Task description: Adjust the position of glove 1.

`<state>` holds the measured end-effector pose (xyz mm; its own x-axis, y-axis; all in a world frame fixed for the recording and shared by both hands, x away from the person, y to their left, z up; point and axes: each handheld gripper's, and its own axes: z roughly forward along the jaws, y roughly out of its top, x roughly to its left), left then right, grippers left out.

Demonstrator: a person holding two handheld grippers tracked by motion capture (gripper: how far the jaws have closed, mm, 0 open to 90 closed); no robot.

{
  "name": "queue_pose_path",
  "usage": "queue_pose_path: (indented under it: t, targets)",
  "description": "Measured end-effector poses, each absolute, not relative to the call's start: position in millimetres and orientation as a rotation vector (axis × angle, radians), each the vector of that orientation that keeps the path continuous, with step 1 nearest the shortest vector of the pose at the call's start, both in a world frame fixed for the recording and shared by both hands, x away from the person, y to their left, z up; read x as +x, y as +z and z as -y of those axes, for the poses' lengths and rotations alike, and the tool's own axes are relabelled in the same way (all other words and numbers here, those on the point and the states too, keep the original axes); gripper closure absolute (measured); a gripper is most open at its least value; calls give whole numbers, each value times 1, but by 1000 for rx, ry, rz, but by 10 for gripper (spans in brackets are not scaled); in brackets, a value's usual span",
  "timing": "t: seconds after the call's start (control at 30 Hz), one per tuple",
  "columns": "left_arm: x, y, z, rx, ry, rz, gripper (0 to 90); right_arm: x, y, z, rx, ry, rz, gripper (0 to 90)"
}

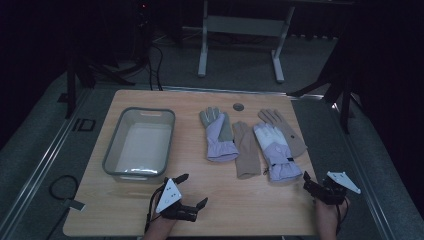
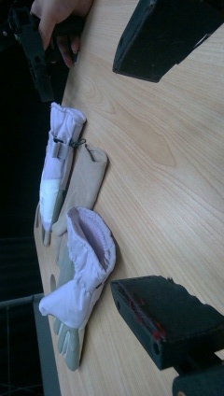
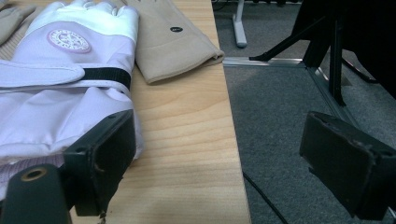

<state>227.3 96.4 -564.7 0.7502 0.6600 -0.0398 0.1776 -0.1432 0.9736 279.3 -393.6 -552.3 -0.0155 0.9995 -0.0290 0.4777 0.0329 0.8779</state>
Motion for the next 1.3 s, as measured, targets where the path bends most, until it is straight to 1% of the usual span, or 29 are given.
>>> queue_pose_path:
  t: [0.33, 0.57, 0.6, 0.77, 0.8, 0.83, 0.9, 0.97, 1.1, 1.3]
  targets:
    - [228, -565, -96, 1699, 473, -669, 4, 279, -547, 396, 1556, 892, -1626, 106]
    - [228, -565, -96, 1701, 473, -667, 4, 281, -521, 392, 1517, 907, -1643, 105]
    - [228, -565, -96, 1703, 471, -665, 4, 283, -509, 390, 1496, 945, -1687, 105]
    - [228, -564, -96, 1705, 473, -660, 4, 290, -483, 381, 1471, 1014, -1747, 105]
    - [228, -564, -96, 1706, 474, -658, 4, 290, -483, 381, 1471, 1014, -1747, 105]
    - [228, -564, -96, 1704, 470, -658, 4, 292, -472, 374, 1466, 998, -1755, 147]
    - [228, -565, -97, 1700, 466, -658, 4, 296, -464, 372, 1465, 1077, -1804, 140]
    - [228, -565, -97, 1697, 461, -661, 4, 300, -458, 370, 1482, 1100, -1803, 155]
    - [228, -565, -97, 1699, 459, -659, 4, 309, -445, 358, 1442, 1122, -1824, 116]
    - [230, -564, -96, 1714, 451, -661, 4, 322, -433, 332, 1371, 1107, -1896, 118]
